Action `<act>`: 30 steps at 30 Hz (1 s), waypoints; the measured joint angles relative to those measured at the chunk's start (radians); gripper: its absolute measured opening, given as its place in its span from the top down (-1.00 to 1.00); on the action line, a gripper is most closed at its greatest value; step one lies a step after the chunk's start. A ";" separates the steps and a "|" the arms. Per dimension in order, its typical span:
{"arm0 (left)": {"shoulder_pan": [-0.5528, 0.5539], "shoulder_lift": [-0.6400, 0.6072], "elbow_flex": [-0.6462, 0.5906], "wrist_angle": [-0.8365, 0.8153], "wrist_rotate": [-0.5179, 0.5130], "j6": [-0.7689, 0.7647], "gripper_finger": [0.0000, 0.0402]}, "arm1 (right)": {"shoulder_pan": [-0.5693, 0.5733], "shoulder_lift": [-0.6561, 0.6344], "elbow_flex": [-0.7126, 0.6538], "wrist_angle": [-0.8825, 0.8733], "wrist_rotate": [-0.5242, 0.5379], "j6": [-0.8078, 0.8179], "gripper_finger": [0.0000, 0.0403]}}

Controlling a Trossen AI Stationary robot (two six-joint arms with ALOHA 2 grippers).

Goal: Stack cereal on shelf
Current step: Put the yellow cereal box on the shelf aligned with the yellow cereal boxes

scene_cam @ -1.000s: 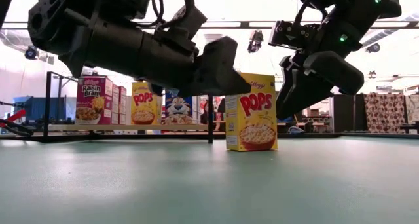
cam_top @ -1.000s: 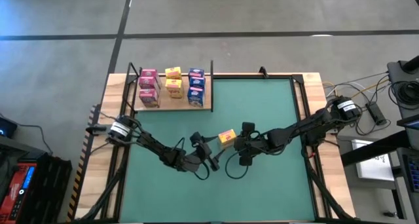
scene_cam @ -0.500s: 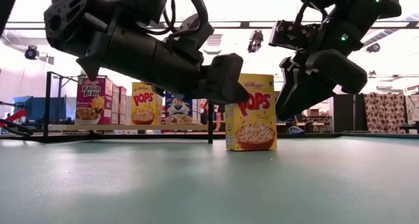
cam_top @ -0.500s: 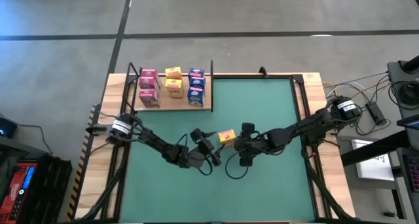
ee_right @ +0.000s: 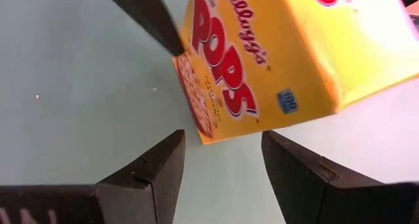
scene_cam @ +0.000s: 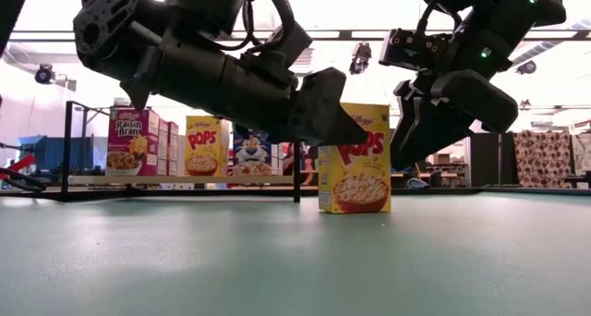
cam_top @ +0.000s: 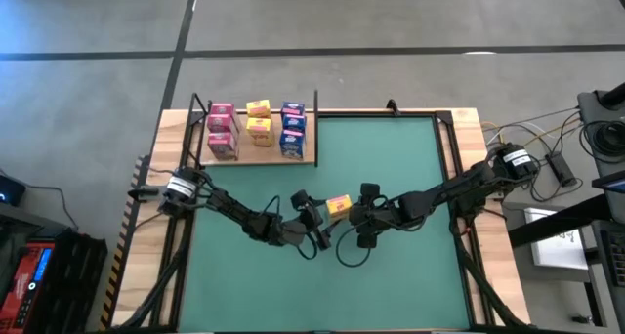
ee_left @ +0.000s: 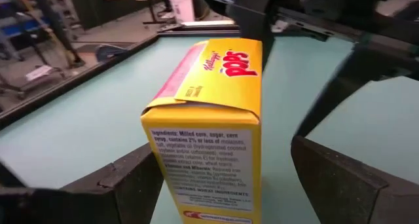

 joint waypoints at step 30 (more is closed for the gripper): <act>-0.010 -0.210 -0.095 -0.156 0.008 -0.100 0.19 | -0.001 -0.361 -0.083 -0.067 -0.015 -0.071 0.05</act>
